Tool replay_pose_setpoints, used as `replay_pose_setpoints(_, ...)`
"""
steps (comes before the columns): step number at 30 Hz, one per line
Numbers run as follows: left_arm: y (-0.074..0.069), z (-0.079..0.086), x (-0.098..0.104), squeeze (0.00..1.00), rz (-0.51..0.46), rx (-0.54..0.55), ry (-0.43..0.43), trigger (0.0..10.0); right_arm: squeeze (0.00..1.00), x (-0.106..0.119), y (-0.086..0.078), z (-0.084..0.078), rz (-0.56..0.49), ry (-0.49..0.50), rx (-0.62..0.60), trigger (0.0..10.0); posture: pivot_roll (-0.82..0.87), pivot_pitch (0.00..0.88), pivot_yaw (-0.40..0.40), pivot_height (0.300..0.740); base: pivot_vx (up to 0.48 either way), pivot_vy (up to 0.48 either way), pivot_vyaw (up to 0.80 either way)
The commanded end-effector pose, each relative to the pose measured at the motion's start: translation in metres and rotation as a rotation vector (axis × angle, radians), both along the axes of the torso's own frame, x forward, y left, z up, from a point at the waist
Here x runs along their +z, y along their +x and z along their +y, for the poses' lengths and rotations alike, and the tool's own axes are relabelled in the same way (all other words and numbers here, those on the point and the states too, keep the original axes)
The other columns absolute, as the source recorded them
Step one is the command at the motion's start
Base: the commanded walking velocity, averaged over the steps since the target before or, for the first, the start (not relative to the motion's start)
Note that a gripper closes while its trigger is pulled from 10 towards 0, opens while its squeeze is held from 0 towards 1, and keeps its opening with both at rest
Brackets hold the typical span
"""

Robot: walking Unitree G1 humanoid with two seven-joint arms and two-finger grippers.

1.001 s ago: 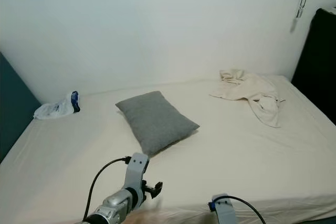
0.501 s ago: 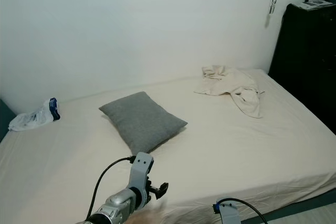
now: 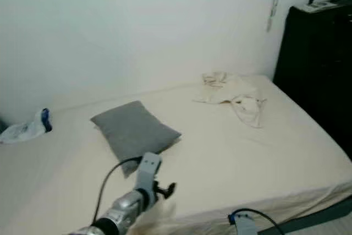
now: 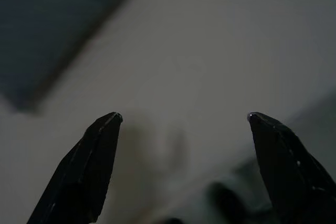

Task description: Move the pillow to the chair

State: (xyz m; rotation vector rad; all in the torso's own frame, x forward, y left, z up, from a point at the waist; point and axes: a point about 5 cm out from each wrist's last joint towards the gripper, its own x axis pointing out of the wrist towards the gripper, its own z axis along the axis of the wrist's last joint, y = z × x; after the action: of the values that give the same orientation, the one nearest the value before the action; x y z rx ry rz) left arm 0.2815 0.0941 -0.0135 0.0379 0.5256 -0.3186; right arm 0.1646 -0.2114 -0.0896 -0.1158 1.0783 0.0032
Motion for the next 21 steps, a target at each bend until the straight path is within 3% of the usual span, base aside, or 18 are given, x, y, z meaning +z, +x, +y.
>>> replay_pose_setpoints(1, 0.006, 0.036, 0.001, 0.0, -0.025, 0.093, 0.141, 10.0, 0.0, 0.001, 0.004, 0.006, -0.028, 0.019, 0.006, 10.0, -0.17, 0.0, 0.088, 0.74, 0.0, 0.0, 0.0)
replay_pose_setpoints(2, 0.005, 0.053, 0.0, 0.0, -0.016, 0.137, 0.196, 10.0, 0.0, 0.002, 0.007, 0.007, -0.042, 0.028, 0.008, 10.0, -0.18, 0.0, 0.09, 0.74, 0.0, 0.0, 0.0)
replay_pose_setpoints(3, 0.005, 0.053, 0.0, 0.0, -0.016, 0.137, 0.196, 10.0, 0.0, 0.002, 0.007, 0.007, -0.042, 0.028, 0.008, 10.0, -0.18, 0.0, 0.09, 0.74, 0.0, 0.0, 0.0)
replay_pose_setpoints(4, 0.0, 0.078, -0.003, 0.0, 0.001, 0.194, 0.269, 10.0, 0.0, 0.004, 0.011, 0.009, -0.064, 0.043, 0.011, 10.0, -0.18, 0.0, 0.092, 0.74, 0.0, 0.0, 0.0)
replay_pose_setpoints(5, 0.0, 0.078, -0.003, 0.0, 0.001, 0.194, 0.269, 10.0, 0.0, 0.004, 0.011, 0.009, -0.064, 0.043, 0.011, 10.0, -0.18, 0.0, 0.092, 0.74, 0.0, 0.0, 0.0)
replay_pose_setpoints(7, -0.008, 0.104, -0.008, 0.0, 0.031, 0.254, 0.325, 10.0, 0.0, 0.007, 0.018, 0.012, -0.091, 0.066, 0.022, 10.0, -0.19, 0.0, 0.092, 0.74, 0.0, 0.0, 0.0)
replay_pose_setpoints(8, -0.008, 0.104, -0.008, 0.0, 0.031, 0.254, 0.325, 10.0, 0.0, 0.007, 0.018, 0.012, -0.091, 0.066, 0.022, 10.0, -0.19, 0.0, 0.092, 0.74, 0.0, 0.0, 0.0)
replay_pose_setpoints(11, -0.022, 0.13, -0.013, 0.0, 0.069, 0.322, 0.36, 10.0, 0.0, 0.011, 0.027, 0.019, -0.12, 0.101, 0.05, 10.0, -0.18, 0.0, 0.087, 0.74, 0.0, 0.0, 0.0)
replay_pose_setpoints(15, -0.03, 0.138, -0.017, 0.0, 0.1, 0.345, 0.351, 10.0, 0.0, 0.013, 0.03, 0.023, -0.133, 0.117, 0.067, 10.0, -0.17, 0.0, 0.083, 0.74, 0.0, 0.0, 0.0)
replay_pose_setpoints(17, -0.043, 0.138, -0.028, 0.0, 0.161, 0.344, 0.324, 10.0, 0.0, 0.013, 0.032, 0.025, -0.139, 0.127, 0.07, 10.0, -0.15, 0.0, 0.076, 0.74, 0.0, -0.48, 0.0)
replay_pose_setpoints(21, -0.052, 0.135, -0.034, 0.0, 0.189, 0.357, 0.312, 10.0, 0.0, 0.013, 0.033, 0.029, -0.14, 0.135, 0.079, 10.0, -0.14, 0.0, 0.072, 0.74, 0.0, -0.48, 0.0)
